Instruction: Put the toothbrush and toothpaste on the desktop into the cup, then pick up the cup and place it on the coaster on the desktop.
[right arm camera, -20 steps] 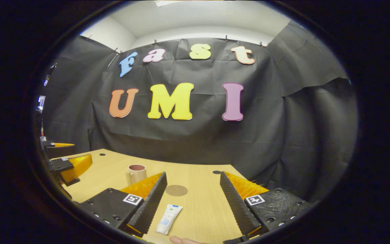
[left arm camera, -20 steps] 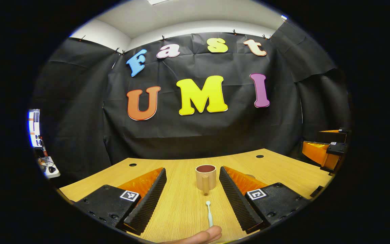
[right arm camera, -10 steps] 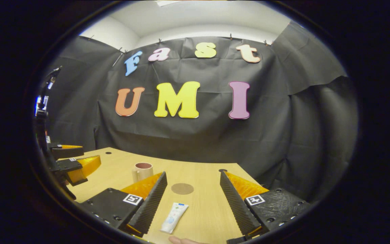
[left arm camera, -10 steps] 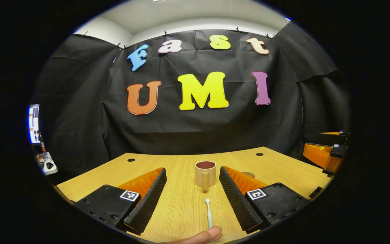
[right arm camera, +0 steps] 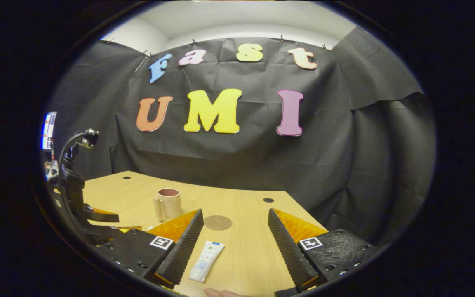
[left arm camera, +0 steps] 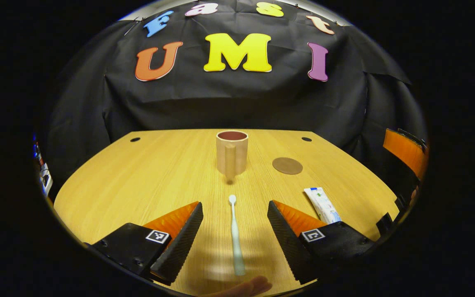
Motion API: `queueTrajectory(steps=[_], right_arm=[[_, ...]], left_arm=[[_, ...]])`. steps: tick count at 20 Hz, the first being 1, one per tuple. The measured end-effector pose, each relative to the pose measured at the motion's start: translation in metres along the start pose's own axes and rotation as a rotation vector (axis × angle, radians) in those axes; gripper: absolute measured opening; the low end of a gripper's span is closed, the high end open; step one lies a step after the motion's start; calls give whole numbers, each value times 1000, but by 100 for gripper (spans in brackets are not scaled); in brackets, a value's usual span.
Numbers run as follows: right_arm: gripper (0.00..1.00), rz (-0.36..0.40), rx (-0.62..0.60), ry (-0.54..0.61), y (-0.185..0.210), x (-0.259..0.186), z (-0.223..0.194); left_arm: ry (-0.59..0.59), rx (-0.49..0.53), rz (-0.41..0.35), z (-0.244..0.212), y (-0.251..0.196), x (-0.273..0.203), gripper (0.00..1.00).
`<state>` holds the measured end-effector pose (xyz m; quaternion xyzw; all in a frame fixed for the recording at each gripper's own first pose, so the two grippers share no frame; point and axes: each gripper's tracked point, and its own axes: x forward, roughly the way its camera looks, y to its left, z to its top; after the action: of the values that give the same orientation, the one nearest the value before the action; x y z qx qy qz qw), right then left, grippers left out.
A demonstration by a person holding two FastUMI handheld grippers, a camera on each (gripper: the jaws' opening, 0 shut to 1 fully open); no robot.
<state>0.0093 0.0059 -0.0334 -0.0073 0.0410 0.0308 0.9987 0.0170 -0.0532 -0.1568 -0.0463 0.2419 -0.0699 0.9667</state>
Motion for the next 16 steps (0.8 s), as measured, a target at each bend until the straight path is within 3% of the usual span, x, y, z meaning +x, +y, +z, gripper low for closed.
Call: queueTrajectory(steps=[6,11,14,15,16], right_arm=[[97,-3,-18,40,4,7,-13],[95,-5,-26,50,4,8,-16],[97,-14,-16,47,1,9,-14],[97,-13,-9,48,1,9,-15],[95,-13,-6,51,1,9,-15]], left_arm=[[94,0,-23,-24,0,11,99],[173,3,-67,-46,-12,17,76],[184,10,-54,-49,-9,19,65],[186,10,-49,-49,-8,19,54],[188,14,-44,-49,-5,20,57]])
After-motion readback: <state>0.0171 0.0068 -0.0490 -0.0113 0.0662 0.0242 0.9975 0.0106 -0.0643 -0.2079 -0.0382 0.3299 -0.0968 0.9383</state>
